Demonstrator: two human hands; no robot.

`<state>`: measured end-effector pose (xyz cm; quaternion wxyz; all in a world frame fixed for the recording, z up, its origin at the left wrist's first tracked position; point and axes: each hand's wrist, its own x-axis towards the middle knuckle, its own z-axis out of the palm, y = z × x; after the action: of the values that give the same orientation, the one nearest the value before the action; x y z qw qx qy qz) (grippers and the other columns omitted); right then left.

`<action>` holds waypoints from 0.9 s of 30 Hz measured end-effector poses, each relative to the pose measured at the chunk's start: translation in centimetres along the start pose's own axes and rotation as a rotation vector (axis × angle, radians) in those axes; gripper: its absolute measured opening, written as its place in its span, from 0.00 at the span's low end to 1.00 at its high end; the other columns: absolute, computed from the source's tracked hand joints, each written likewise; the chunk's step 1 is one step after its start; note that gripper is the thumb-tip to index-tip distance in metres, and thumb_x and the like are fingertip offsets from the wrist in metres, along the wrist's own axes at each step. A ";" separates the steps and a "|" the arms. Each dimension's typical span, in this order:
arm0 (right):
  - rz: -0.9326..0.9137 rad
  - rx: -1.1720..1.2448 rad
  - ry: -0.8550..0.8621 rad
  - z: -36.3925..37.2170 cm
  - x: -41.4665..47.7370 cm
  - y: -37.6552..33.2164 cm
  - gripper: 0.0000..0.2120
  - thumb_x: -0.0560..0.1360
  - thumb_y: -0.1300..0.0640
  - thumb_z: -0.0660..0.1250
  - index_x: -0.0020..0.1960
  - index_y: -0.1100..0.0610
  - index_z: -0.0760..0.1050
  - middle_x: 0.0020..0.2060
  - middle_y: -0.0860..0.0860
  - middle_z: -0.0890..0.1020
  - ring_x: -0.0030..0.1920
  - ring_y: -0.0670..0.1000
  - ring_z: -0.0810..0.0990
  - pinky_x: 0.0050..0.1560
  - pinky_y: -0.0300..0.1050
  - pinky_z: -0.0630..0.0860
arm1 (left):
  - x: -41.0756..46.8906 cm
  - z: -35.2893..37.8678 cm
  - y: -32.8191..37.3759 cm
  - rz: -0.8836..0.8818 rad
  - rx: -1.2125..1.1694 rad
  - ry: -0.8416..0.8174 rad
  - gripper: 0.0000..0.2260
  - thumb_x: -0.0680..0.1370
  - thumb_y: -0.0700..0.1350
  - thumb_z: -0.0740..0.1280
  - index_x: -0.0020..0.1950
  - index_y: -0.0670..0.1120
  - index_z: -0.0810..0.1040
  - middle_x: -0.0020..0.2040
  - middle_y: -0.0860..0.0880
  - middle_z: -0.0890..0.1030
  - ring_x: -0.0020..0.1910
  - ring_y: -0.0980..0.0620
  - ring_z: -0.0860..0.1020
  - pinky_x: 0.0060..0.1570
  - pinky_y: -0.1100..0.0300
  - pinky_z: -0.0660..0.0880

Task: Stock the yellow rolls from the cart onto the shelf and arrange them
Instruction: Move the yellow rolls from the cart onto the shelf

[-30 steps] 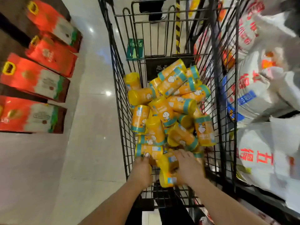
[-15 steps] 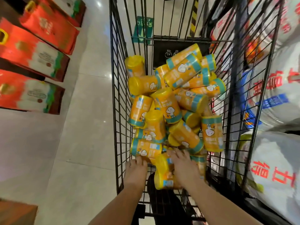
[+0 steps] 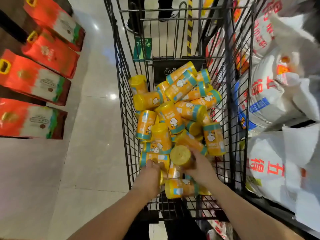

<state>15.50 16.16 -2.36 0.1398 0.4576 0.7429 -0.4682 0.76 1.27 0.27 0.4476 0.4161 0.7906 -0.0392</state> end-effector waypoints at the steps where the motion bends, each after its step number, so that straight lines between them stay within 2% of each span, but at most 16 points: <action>1: 0.007 0.076 0.035 -0.7 -0.6 -0.8 0.42 0.66 0.52 0.81 0.73 0.45 0.63 0.63 0.45 0.75 0.63 0.48 0.73 0.62 0.47 0.72 | -0.3 -0.9 -0.1 0.026 -0.033 0.018 0.32 0.71 0.47 0.74 0.72 0.51 0.66 0.66 0.46 0.63 0.61 0.45 0.74 0.61 0.52 0.74; 4: 0.057 0.275 0.120 -2.6 -2.3 -3.1 0.42 0.68 0.51 0.79 0.75 0.48 0.62 0.62 0.45 0.74 0.62 0.48 0.72 0.60 0.44 0.70 | -1.6 -3.5 -0.2 0.147 -0.130 0.094 0.34 0.65 0.54 0.78 0.69 0.52 0.71 0.63 0.48 0.67 0.62 0.48 0.72 0.64 0.57 0.72; 7: 0.085 0.480 0.206 -4.1 -4.5 -5.0 0.40 0.67 0.49 0.79 0.73 0.48 0.64 0.63 0.46 0.74 0.64 0.51 0.73 0.63 0.49 0.72 | -3.0 -6.3 -0.1 0.291 -0.255 0.171 0.35 0.61 0.57 0.77 0.66 0.50 0.75 0.61 0.50 0.73 0.62 0.51 0.72 0.61 0.60 0.71; 8: 0.081 0.546 0.235 -4.5 -5.1 -5.6 0.35 0.67 0.50 0.80 0.69 0.47 0.67 0.61 0.46 0.76 0.63 0.51 0.75 0.62 0.50 0.73 | -3.4 -7.3 0.0 0.331 -0.290 0.200 0.34 0.61 0.56 0.78 0.65 0.49 0.76 0.60 0.51 0.74 0.60 0.53 0.73 0.59 0.64 0.70; 10: 0.047 0.656 0.290 -5.2 -6.2 -6.5 0.25 0.67 0.54 0.80 0.58 0.43 0.72 0.55 0.45 0.79 0.59 0.52 0.78 0.58 0.49 0.75 | -4.6 -9.4 0.3 0.377 -0.363 0.226 0.32 0.63 0.49 0.80 0.65 0.49 0.75 0.56 0.57 0.73 0.56 0.58 0.72 0.51 0.77 0.66; 12: 0.001 0.782 0.324 -6.0 -7.6 -7.4 0.24 0.68 0.57 0.79 0.59 0.45 0.74 0.55 0.47 0.82 0.59 0.51 0.80 0.55 0.48 0.78 | -6.0 -11.3 0.8 0.399 -0.460 0.223 0.34 0.61 0.50 0.77 0.65 0.54 0.72 0.55 0.62 0.71 0.53 0.61 0.72 0.48 0.80 0.65; 14: -0.051 0.904 0.350 -7.0 -9.3 -8.6 0.23 0.70 0.60 0.77 0.61 0.49 0.75 0.55 0.49 0.84 0.58 0.50 0.82 0.53 0.47 0.80 | -7.3 -12.8 1.3 0.422 -0.570 0.224 0.32 0.59 0.50 0.74 0.63 0.59 0.70 0.56 0.64 0.72 0.53 0.62 0.75 0.48 0.76 0.72; 16: -0.098 1.018 0.359 -7.8 -11.0 -9.7 0.22 0.71 0.61 0.75 0.63 0.54 0.75 0.54 0.54 0.85 0.55 0.55 0.84 0.53 0.53 0.82 | -8.5 -13.8 1.7 0.442 -0.714 0.237 0.33 0.60 0.46 0.75 0.63 0.60 0.71 0.58 0.60 0.75 0.52 0.60 0.78 0.50 0.66 0.78; 18: -0.095 1.156 0.375 -8.3 -12.8 -11.1 0.20 0.73 0.61 0.72 0.63 0.54 0.75 0.54 0.55 0.85 0.51 0.56 0.85 0.47 0.53 0.83 | -9.8 -14.9 2.1 0.470 -0.838 0.263 0.33 0.60 0.46 0.77 0.62 0.59 0.72 0.58 0.56 0.77 0.52 0.60 0.79 0.50 0.61 0.79; 19: -0.093 1.208 0.390 -8.6 -13.7 -11.6 0.19 0.73 0.60 0.71 0.63 0.54 0.75 0.54 0.55 0.85 0.49 0.55 0.86 0.44 0.52 0.82 | -10.4 -15.4 2.4 0.482 -0.894 0.272 0.32 0.61 0.45 0.78 0.62 0.58 0.73 0.57 0.55 0.78 0.51 0.58 0.80 0.49 0.60 0.79; 21: -0.090 1.268 0.391 -9.0 -15.3 -12.7 0.22 0.71 0.54 0.72 0.64 0.54 0.75 0.54 0.56 0.85 0.49 0.55 0.86 0.47 0.54 0.81 | -11.5 -16.3 3.1 0.478 -1.021 0.269 0.28 0.66 0.38 0.79 0.62 0.54 0.74 0.55 0.53 0.79 0.48 0.57 0.81 0.44 0.63 0.78; 24: -0.118 1.320 0.441 -9.5 -17.7 -14.3 0.18 0.74 0.53 0.70 0.63 0.55 0.76 0.53 0.57 0.85 0.46 0.55 0.86 0.50 0.56 0.81 | -13.3 -17.4 4.6 0.438 -1.216 0.216 0.22 0.72 0.34 0.74 0.63 0.48 0.74 0.48 0.50 0.82 0.39 0.58 0.82 0.37 0.64 0.77; 25: -0.122 1.339 0.463 -9.6 -18.5 -14.9 0.17 0.75 0.54 0.68 0.63 0.56 0.76 0.52 0.57 0.85 0.45 0.54 0.86 0.48 0.54 0.81 | -13.9 -17.8 5.0 0.433 -1.271 0.192 0.21 0.72 0.35 0.74 0.63 0.46 0.75 0.47 0.49 0.83 0.40 0.56 0.83 0.37 0.62 0.77; 27: -0.136 1.368 0.489 -9.6 -19.9 -16.0 0.20 0.74 0.52 0.69 0.64 0.59 0.76 0.51 0.57 0.86 0.44 0.54 0.86 0.44 0.50 0.82 | -15.0 -18.4 5.6 0.443 -1.328 0.147 0.17 0.73 0.38 0.73 0.61 0.43 0.76 0.48 0.47 0.85 0.45 0.49 0.84 0.42 0.55 0.78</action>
<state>15.46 10.89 24.42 -0.3766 0.4869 0.3211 -0.7197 -3.98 3.59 24.06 0.5497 0.2076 0.5724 0.5720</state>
